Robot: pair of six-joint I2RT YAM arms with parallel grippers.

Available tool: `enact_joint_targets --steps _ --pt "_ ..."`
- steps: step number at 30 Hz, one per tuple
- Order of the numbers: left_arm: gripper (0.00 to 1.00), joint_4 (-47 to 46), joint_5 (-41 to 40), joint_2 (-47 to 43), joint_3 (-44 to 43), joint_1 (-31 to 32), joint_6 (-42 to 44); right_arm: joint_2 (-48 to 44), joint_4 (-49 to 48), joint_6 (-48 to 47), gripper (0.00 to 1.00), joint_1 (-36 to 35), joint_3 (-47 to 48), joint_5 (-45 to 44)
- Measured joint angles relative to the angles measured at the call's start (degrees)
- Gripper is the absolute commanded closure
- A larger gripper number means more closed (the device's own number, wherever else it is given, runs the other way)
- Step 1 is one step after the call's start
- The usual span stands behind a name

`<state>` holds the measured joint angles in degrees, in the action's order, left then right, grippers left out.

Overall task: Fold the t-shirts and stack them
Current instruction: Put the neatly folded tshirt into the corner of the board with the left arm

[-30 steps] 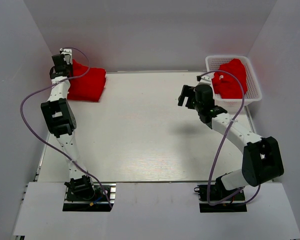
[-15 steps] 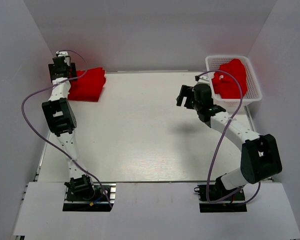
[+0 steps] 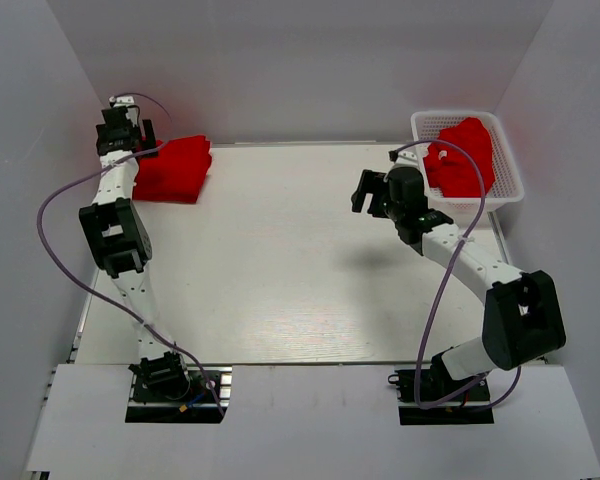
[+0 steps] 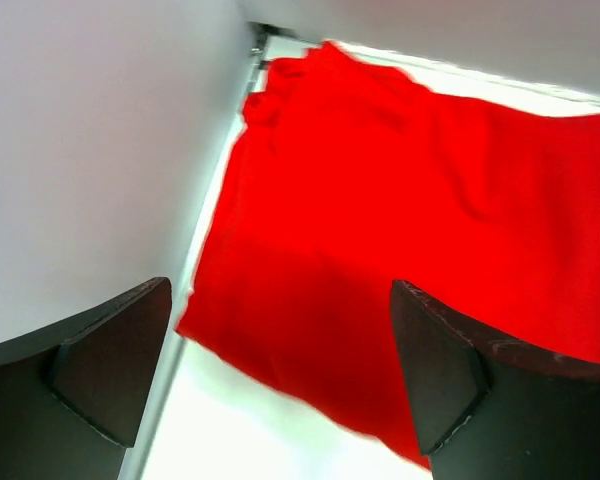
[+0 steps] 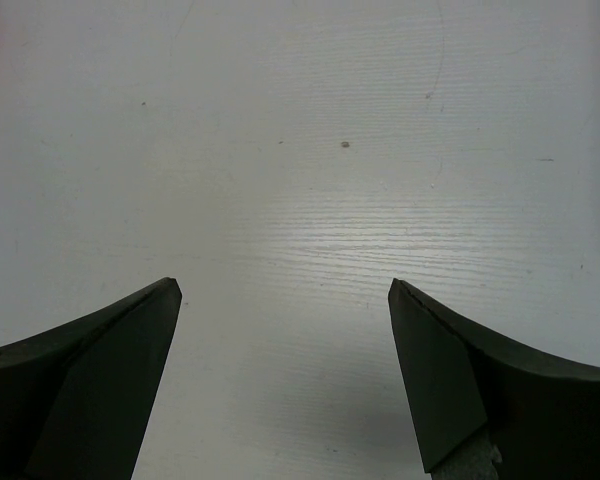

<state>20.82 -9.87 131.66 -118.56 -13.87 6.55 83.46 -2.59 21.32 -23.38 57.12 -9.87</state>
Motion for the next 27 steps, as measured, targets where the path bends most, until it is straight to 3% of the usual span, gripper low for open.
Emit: enact_joint_targets --steps 5,10,15,18,27 --pt "0.0 4.5 1.9 -6.0 3.0 2.2 -3.9 -2.7 1.0 0.0 0.1 0.0 -0.6 0.7" --pt "0.0 6.5 2.0 -19.6 18.4 9.7 -10.7 -7.9 1.4 0.8 0.1 0.0 -4.6 1.7" --pt "0.0 6.5 3.1 -36.5 40.2 20.9 -19.2 -12.9 3.2 1.2 0.1 0.1 -9.0 2.2" --pt "0.0 6.7 2.9 -44.2 48.3 28.8 -23.7 -15.3 4.6 1.2 0.1 0.1 -11.6 2.6" --pt "0.0 6.7 -1.9 -46.3 54.5 52.0 -30.8 -23.1 8.8 3.1 0.1 0.1 -21.5 3.7"
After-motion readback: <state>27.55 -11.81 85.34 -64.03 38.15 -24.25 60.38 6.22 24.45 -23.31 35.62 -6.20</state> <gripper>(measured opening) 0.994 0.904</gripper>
